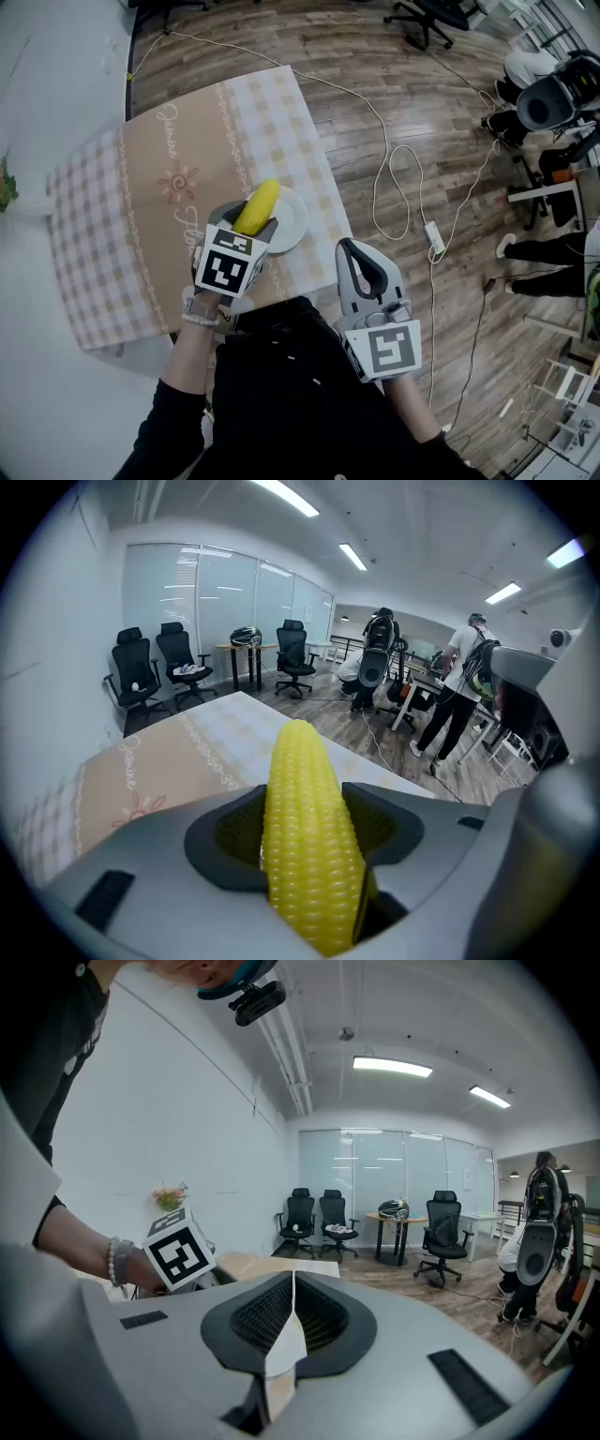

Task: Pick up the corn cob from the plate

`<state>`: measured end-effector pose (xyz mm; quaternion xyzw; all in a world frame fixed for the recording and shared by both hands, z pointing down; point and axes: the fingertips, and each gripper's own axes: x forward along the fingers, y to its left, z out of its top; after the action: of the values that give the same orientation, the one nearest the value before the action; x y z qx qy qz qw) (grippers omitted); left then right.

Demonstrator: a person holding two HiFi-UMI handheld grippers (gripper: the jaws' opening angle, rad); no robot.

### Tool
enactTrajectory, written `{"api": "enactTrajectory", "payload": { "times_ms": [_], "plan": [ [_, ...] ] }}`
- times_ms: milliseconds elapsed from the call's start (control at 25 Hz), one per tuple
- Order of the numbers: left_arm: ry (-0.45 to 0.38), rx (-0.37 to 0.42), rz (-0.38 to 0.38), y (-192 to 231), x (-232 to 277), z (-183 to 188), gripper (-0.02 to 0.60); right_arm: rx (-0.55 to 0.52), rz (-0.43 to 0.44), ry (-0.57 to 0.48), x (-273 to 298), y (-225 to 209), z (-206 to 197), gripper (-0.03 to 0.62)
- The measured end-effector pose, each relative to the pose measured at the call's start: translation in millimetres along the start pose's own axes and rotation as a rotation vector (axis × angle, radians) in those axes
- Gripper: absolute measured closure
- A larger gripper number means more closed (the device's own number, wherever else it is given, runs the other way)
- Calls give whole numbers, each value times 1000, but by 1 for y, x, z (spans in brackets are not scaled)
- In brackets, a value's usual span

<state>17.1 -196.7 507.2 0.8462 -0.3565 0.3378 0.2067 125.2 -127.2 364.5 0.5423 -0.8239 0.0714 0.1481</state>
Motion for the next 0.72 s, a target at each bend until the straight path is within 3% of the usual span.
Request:
{"api": "enactTrajectory", "payload": {
  "times_ms": [720],
  "plan": [
    [-108,49,-27,-27,-74,43,324,-31,-5,-62,9,-7,31,549]
  ]
}}
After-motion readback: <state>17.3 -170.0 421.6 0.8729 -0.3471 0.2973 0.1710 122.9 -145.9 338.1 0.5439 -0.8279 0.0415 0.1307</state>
